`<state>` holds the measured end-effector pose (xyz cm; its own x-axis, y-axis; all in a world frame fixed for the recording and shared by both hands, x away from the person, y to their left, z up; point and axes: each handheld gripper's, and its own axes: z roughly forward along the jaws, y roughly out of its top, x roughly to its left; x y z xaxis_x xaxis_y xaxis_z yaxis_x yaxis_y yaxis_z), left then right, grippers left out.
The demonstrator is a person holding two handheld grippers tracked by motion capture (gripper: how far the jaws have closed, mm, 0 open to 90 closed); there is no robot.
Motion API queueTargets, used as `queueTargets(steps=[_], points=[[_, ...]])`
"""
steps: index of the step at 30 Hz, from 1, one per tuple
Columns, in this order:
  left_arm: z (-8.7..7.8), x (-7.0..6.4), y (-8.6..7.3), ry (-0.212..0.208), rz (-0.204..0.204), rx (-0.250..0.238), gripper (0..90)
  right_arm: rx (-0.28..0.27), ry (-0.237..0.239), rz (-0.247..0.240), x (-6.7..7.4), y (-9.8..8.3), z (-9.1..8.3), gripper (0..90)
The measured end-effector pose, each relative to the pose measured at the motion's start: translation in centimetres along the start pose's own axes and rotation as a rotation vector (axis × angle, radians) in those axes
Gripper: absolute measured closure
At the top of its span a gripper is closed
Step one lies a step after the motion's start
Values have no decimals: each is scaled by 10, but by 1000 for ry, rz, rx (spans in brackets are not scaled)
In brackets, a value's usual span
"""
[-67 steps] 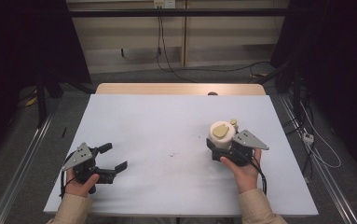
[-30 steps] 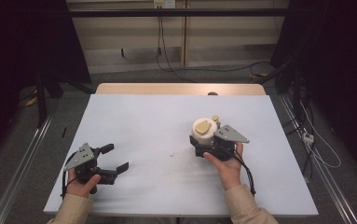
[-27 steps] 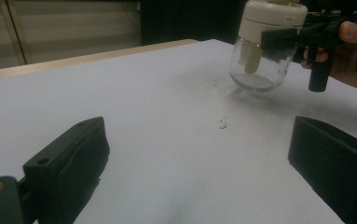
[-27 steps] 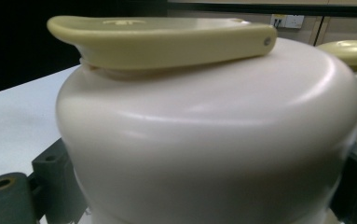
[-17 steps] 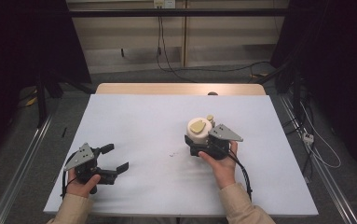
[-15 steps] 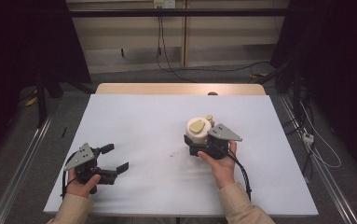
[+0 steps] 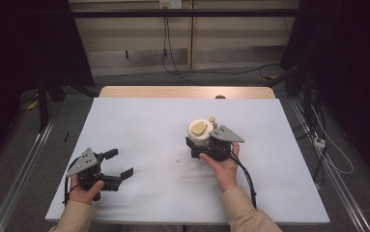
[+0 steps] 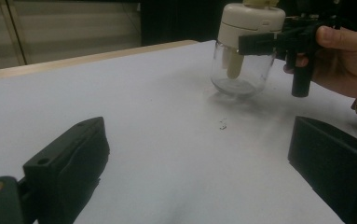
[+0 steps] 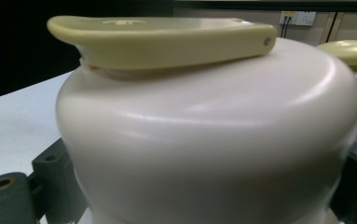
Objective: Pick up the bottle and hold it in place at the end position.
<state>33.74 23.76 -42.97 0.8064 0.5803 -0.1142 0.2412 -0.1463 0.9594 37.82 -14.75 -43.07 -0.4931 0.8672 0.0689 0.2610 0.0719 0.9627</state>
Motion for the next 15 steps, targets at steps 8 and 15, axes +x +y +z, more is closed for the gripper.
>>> queueTargets(steps=[8, 15], points=[[0, 0, 0, -1, -2, 3, 44, -4, -1, 13, 1, 0, 11, 69], [0, 1, -1, -3, -7, 3, 44, 6, 1, 10, 2, -1, 21, 69]])
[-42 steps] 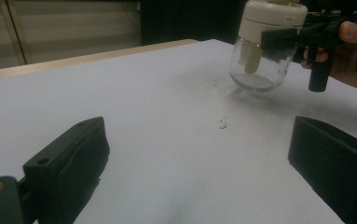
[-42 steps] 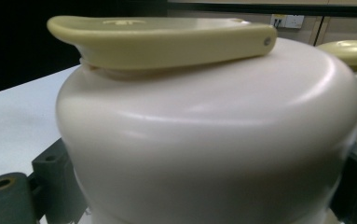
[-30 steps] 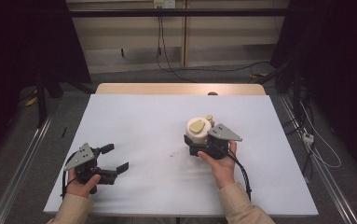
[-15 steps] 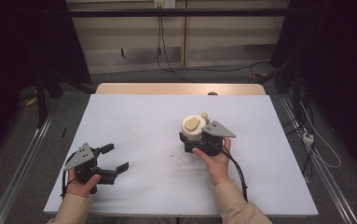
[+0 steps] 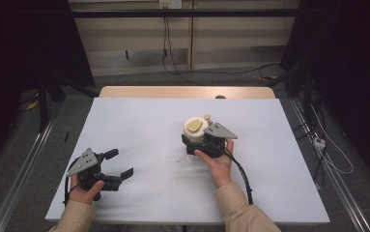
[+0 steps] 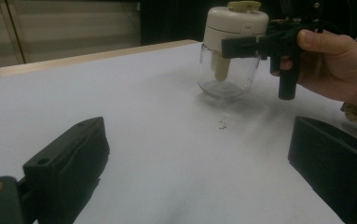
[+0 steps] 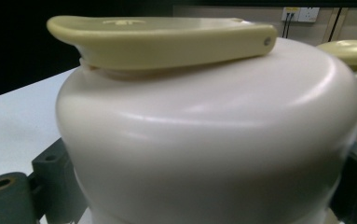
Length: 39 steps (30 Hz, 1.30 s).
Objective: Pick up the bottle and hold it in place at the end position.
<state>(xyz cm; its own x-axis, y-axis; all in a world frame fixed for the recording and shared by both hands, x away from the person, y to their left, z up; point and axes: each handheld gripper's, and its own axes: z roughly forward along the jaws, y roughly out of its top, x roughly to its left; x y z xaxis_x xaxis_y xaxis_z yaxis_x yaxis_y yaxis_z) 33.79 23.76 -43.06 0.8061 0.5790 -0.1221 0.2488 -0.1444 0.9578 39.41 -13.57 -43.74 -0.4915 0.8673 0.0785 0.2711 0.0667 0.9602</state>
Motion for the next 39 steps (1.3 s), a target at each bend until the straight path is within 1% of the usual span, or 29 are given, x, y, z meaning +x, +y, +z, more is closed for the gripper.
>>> queueTargets(steps=[5, 10, 16, 22, 25, 28, 32, 35, 36, 39], points=[[0, 0, 0, 0, -4, -1, 44, 3, 2, -7, 2, -2, 6, 69], [1, 0, -1, -3, -8, -1, 44, 6, -1, 4, 1, -2, 12, 69], [1, 1, -1, -1, -11, 2, 44, 14, -5, -13, 3, 0, 19, 69], [1, 1, -2, -2, -14, 1, 44, 6, 7, 2, 6, 1, 28, 69], [1, 1, -2, -2, -17, 1, 44, 11, 6, -3, 6, 0, 31, 70], [1, 1, -2, -2, -18, 0, 44, 9, 10, 10, 6, 0, 34, 69], [2, 1, -2, -5, -16, 4, 44, 6, 14, -8, 8, 1, 36, 69], [2, 1, -2, -6, -11, 4, 44, 2, 22, 0, 10, 1, 37, 69], [2, 1, -2, -6, -16, 4, 44, 4, 22, 4, 10, 0, 38, 69], [2, 1, -2, -7, -15, 2, 44, 10, 22, 0, 10, -2, 39, 70]])
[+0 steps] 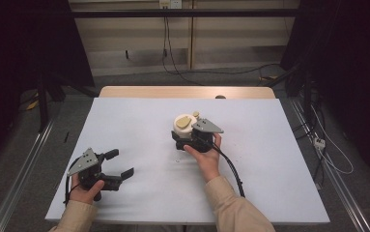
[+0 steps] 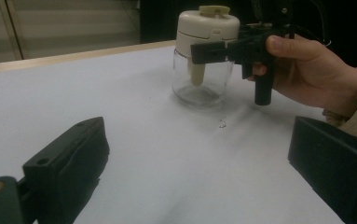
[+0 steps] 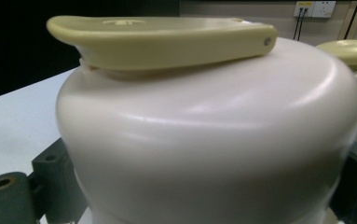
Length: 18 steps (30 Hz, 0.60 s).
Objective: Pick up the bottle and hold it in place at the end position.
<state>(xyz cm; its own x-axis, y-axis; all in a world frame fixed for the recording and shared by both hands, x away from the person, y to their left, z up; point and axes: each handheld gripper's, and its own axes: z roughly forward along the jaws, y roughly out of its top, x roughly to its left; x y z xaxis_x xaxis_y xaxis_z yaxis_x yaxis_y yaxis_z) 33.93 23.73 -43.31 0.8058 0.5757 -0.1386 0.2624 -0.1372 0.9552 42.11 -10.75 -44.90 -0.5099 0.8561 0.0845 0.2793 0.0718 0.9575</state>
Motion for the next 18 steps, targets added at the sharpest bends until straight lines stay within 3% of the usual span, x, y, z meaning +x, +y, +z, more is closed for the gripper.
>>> queueTargets(steps=[18], points=[[0, 2, -3, 16, -15, 0, 44, 0, 10, 1, -1, -9, 2, 70]])
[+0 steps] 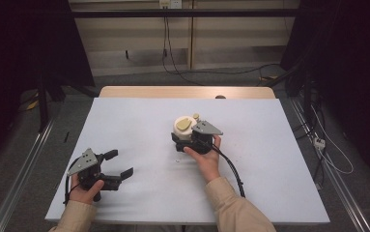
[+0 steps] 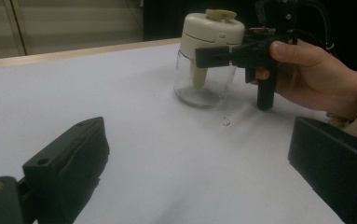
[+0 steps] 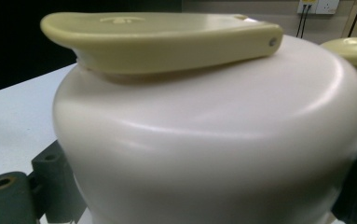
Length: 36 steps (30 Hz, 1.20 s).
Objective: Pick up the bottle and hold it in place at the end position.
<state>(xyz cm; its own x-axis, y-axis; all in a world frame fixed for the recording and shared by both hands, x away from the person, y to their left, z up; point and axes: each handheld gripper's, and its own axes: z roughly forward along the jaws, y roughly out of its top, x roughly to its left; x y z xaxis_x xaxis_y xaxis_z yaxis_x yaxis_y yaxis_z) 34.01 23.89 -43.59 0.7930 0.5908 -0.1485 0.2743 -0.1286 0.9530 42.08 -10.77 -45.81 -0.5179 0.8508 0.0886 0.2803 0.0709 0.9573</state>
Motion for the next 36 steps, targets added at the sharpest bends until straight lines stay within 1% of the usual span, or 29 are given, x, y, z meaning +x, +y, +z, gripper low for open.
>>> queueTargets(steps=[8, 12, 15, 21, 30, 36], points=[[6, 2, 1, -7, -26, -19, 44, -2, 6, 10, -1, -1, 0, 68], [9, 1, 3, -5, -31, -32, 41, -2, 8, 15, -1, -1, 0, 67], [13, 0, 6, 1, -28, -36, 38, 1, 9, 16, -1, -1, 0, 67], [22, -4, 12, 0, -13, -36, 38, 2, 12, 18, -1, -1, 0, 67], [29, -7, 19, 14, -14, -44, 39, 2, 16, 18, -2, -1, 1, 66], [37, -9, 24, 22, -16, -32, 43, 3, 18, 16, -2, -1, 1, 66]])
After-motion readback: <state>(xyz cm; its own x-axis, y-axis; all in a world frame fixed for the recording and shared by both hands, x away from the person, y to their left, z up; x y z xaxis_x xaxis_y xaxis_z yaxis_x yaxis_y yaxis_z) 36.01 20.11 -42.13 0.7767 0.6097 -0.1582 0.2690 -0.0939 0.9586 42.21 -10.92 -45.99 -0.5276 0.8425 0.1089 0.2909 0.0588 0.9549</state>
